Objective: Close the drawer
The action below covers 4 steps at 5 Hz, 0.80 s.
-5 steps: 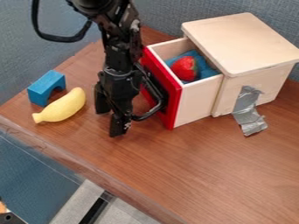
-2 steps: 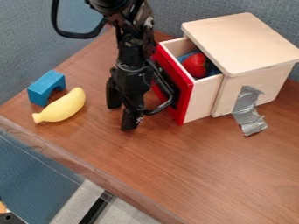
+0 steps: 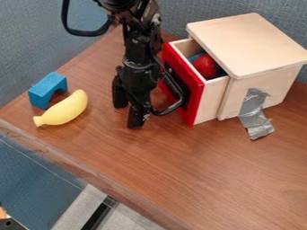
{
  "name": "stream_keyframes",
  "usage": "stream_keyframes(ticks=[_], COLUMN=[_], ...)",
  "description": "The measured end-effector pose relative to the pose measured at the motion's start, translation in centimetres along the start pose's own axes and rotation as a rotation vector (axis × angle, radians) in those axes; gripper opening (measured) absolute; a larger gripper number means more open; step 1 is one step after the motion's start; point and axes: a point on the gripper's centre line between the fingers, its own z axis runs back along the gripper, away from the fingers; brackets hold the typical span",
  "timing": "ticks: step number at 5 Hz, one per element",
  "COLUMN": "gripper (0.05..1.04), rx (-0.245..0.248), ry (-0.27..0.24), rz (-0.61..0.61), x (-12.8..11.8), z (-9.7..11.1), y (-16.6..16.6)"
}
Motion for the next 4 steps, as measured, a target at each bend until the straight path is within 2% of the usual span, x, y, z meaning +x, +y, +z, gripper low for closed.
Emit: stream_keyframes(ticks=[4], gripper=[1.001], rx=[0.001], ry=[-0.032], rz=[0.018], x=[3.2], z=[-0.3], y=[1.9])
